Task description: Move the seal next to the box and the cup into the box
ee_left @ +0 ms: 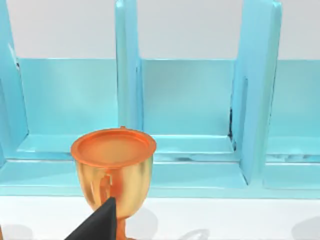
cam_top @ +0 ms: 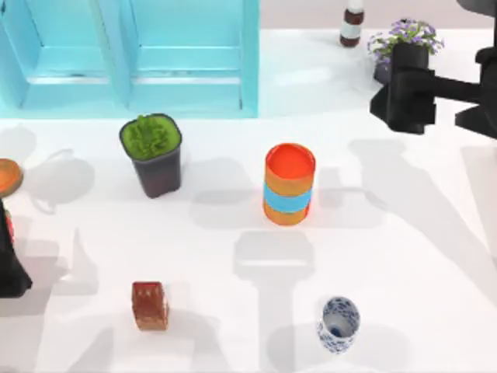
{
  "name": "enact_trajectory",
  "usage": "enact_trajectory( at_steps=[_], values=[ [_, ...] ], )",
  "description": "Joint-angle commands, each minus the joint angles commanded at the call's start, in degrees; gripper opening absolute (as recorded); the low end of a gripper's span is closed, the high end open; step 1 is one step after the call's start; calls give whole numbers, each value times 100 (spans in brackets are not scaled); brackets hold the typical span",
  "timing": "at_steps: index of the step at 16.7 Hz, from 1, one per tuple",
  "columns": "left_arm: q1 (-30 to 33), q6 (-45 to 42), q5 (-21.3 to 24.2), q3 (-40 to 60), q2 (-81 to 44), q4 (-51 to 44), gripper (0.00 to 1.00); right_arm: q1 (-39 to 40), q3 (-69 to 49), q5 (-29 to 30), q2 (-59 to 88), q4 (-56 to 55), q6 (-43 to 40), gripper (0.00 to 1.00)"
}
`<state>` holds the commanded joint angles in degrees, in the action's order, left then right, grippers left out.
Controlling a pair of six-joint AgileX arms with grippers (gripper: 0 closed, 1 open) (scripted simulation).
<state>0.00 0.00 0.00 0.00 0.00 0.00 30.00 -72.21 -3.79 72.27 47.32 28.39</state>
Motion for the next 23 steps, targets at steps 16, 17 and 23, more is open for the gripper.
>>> enact_trajectory(
  at_steps=[16, 17, 23],
  values=[
    [0, 0, 0, 0, 0, 0, 100, 2892, -8581, 347, 7860, 4816, 3142, 100],
    [0, 0, 0, 0, 0, 0, 100, 2967, -8859, 375, 8081, 4936, 3235, 100],
    [0, 0, 0, 0, 0, 0, 100, 3111, -9407, 436, 8503, 5156, 3414, 100]
  ],
)
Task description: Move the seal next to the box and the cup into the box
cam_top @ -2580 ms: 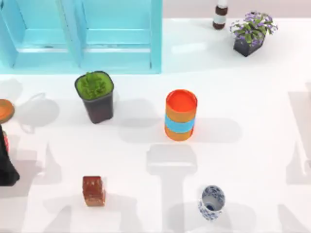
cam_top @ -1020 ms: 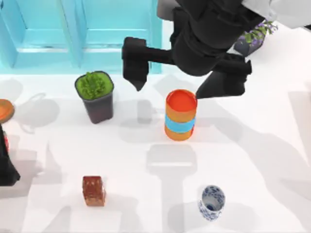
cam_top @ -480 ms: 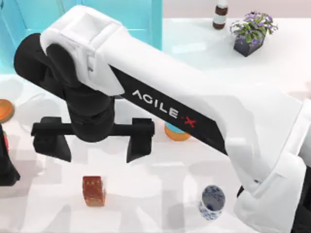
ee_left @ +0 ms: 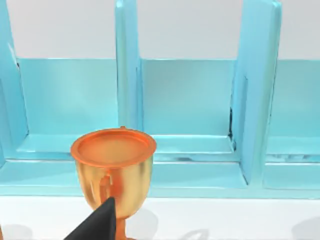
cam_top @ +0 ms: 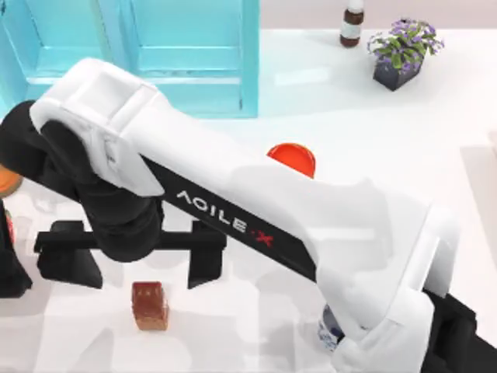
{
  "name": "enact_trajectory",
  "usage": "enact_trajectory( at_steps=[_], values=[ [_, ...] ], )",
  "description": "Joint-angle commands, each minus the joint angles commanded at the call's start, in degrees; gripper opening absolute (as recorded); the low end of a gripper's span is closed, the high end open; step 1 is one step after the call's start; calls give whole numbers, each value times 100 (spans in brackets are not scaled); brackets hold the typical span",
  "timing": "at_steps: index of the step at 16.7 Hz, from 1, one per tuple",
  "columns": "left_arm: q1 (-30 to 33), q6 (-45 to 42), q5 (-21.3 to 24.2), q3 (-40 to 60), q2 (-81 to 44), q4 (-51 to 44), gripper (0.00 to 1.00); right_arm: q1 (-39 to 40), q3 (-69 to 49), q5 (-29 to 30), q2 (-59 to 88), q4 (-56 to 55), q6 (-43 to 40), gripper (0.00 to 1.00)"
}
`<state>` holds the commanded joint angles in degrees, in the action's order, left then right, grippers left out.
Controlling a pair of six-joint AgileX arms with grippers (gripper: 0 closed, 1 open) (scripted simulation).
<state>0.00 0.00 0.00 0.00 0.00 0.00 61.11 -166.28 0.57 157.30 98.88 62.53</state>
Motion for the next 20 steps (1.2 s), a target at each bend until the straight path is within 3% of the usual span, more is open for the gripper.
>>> enact_trajectory(
  at_steps=[6, 15, 20],
  values=[
    [0, 0, 0, 0, 0, 0, 100, -13, -212, 0, 189, 47, -5, 100],
    [0, 0, 0, 0, 0, 0, 100, 10, -3004, 34, 2194, 796, 17, 100],
    [0, 0, 0, 0, 0, 0, 100, 3, -3420, 40, 2533, 897, 10, 100]
  ],
)
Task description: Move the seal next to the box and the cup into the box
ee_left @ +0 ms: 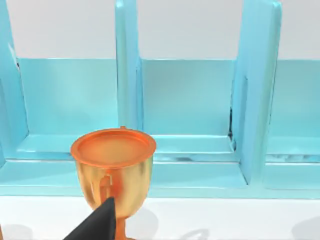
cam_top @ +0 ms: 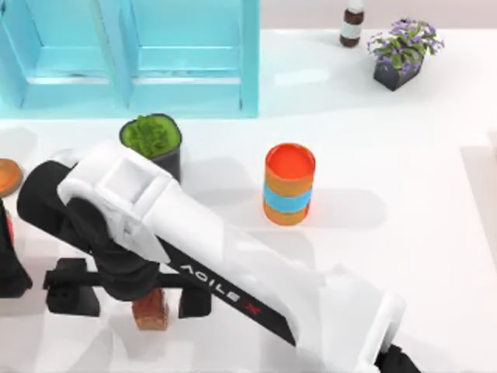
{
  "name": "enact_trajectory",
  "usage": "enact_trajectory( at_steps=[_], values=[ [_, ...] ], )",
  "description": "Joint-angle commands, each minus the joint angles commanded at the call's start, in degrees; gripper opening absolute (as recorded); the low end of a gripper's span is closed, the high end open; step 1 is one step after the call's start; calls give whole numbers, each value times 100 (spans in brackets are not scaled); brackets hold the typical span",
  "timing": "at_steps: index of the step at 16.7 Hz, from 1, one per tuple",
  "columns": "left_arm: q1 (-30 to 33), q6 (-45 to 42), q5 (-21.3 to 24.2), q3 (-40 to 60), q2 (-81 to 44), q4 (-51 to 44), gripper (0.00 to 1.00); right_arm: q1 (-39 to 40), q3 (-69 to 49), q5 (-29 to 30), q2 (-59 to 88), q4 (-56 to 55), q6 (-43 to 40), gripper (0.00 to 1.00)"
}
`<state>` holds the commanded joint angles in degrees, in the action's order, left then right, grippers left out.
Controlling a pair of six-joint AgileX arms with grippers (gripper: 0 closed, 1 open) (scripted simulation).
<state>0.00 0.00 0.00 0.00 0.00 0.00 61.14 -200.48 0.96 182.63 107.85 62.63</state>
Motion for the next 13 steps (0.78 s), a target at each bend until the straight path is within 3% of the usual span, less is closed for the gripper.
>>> enact_trajectory(
  at_steps=[2, 13],
  values=[
    [0, 0, 0, 0, 0, 0, 100, 0, 0, 0, 0, 0, 0, 100],
    [0, 0, 0, 0, 0, 0, 100, 0, 0, 0, 0, 0, 0, 17]
  ],
)
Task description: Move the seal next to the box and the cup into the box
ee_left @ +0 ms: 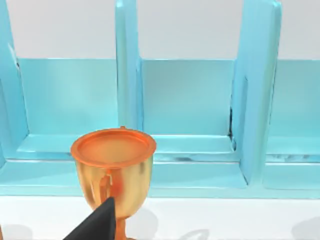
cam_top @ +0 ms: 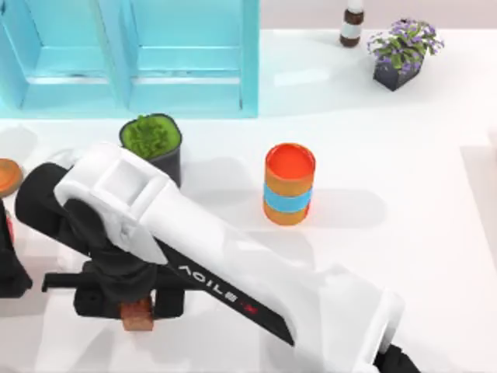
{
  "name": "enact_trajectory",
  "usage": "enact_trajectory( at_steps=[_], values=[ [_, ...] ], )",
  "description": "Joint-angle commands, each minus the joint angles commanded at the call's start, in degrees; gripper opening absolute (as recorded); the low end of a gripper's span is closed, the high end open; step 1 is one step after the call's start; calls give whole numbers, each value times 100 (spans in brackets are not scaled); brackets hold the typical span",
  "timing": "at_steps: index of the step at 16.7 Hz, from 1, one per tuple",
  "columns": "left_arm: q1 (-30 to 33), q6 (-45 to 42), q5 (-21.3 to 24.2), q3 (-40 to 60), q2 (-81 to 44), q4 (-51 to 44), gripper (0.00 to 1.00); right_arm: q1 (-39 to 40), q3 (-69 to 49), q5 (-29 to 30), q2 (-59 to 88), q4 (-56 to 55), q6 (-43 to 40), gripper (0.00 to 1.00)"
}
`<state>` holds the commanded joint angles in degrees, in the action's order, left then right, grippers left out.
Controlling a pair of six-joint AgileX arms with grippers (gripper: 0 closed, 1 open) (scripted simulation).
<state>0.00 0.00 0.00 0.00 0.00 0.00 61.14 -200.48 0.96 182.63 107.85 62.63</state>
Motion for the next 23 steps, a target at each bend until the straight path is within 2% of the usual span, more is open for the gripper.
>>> enact_trajectory(
  at_steps=[2, 3, 10, 14, 18, 23],
  values=[
    [0, 0, 0, 0, 0, 0, 100, 0, 0, 0, 0, 0, 0, 2],
    [0, 0, 0, 0, 0, 0, 100, 0, 0, 0, 0, 0, 0, 0],
    [0, 0, 0, 0, 0, 0, 100, 0, 0, 0, 0, 0, 0, 0],
    [0, 0, 0, 0, 0, 0, 100, 55, 184, -46, -145, -372, -9, 0],
    [0, 0, 0, 0, 0, 0, 100, -2, 1105, -54, -761, -702, -86, 0],
    [0, 0, 0, 0, 0, 0, 100, -137, 3037, -77, -2031, -1377, -215, 0]
  ],
)
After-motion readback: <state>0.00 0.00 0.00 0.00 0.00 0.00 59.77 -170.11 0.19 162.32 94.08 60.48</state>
